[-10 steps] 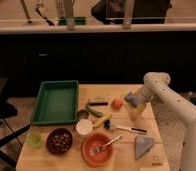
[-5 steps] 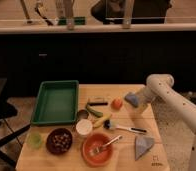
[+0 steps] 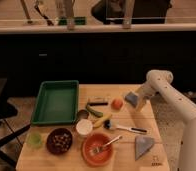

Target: Place sponge in plastic cup

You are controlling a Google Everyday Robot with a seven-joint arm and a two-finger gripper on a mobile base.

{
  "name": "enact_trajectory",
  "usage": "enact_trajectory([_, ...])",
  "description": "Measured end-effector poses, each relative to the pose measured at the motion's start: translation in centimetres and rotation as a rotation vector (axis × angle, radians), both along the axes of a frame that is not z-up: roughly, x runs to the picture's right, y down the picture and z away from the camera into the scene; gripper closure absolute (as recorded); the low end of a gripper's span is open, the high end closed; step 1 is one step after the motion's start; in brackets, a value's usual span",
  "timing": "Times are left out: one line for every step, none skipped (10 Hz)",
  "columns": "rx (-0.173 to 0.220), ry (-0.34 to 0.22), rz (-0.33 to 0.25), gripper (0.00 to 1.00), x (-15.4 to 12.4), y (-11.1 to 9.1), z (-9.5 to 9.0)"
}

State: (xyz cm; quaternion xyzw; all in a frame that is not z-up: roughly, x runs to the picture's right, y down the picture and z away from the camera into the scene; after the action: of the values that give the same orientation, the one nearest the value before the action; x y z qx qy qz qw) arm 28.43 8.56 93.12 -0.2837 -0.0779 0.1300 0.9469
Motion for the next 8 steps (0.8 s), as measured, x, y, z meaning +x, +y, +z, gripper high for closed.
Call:
enact_trajectory([-0.011,0.016,0.028,0.2,0.1,-0.2,0.4])
enact_trajectory([-0.018,0.034,0.059,0.2,-0.2,-0.4,0.9])
enact_trajectory([-0.019,0.049,0.084,0.2,-0.2,-0.4,1.2])
enact_trajectory([-0.016,0.077,0.117,0.2,0.0,-0.3,1.5])
enact_trajectory([-0.011,0.099,0.14,0.2,0.1,-0.2,1.7])
enact_trajectory([-0.004,0.118,0.16,0.2,0.0,-0.1,1.8])
enact_trajectory([0.001,0.134,0.177,0.2,-0.1,0.1,2.0])
enact_trajectory([0.004,0.147,0.19,0.2,0.0,0.1,2.1])
